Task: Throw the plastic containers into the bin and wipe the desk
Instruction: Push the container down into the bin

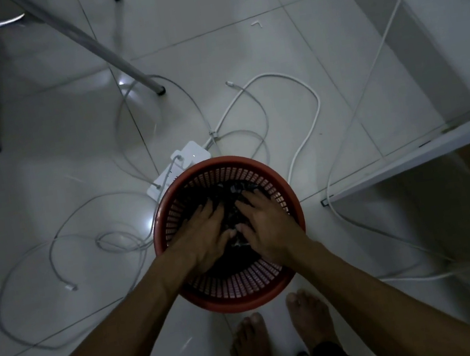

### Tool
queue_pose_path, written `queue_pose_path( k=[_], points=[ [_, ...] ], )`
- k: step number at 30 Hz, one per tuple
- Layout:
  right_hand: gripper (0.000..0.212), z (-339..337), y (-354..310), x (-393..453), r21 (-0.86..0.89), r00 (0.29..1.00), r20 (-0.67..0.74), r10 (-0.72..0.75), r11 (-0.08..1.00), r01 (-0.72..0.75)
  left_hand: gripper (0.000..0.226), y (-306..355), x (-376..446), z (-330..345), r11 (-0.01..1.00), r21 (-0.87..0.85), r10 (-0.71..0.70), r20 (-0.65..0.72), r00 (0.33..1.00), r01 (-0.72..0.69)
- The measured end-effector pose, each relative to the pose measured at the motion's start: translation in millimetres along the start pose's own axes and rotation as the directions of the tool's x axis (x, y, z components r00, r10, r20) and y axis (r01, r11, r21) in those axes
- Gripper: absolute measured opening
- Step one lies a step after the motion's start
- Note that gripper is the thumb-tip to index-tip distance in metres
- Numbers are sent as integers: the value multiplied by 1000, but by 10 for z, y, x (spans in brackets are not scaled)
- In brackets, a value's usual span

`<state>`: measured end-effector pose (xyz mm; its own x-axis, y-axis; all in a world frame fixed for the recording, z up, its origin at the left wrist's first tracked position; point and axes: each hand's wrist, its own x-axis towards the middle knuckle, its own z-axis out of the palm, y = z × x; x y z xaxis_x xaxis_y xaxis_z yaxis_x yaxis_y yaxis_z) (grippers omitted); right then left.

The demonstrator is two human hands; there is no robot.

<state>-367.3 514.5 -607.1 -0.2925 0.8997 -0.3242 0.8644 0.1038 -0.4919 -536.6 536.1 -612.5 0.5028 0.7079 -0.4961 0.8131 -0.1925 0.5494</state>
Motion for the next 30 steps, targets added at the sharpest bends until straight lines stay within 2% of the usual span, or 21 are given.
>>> queue_pose_path(
  k=[3, 6, 14, 20, 24, 30],
  points=[
    [48, -161, -103, -48, 117, 991, -136, 14, 993, 2, 51, 99, -117, -158, 998, -50, 24, -98, 995, -29],
    [42, -345, -193, -109, 128, 978, -209, 19, 992, 8, 42, 214, -236, -336, 998, -57, -21, -152, 988, 12],
    [43, -802, -443, -321, 166, 950, -294, 103, 985, -55, 38, 614, -464, -707, 998, -62, -5, -347, 938, -18],
    [47, -1278, -631, -642, 152, 926, -345, 156, 982, -109, 32, 1089, -596, -942, 993, -5, 104, -445, 890, -119],
    [47, -1593, -813, -943, 183, 873, -454, 179, 978, -105, 38, 1529, -825, -1125, 986, 24, 152, -508, 848, -162],
    [46, -2122, -1101, -1542, 198, 736, -638, 227, 972, -128, 39, 2247, -1195, -1418, 944, 110, 316, -566, 762, -310]
  ],
)
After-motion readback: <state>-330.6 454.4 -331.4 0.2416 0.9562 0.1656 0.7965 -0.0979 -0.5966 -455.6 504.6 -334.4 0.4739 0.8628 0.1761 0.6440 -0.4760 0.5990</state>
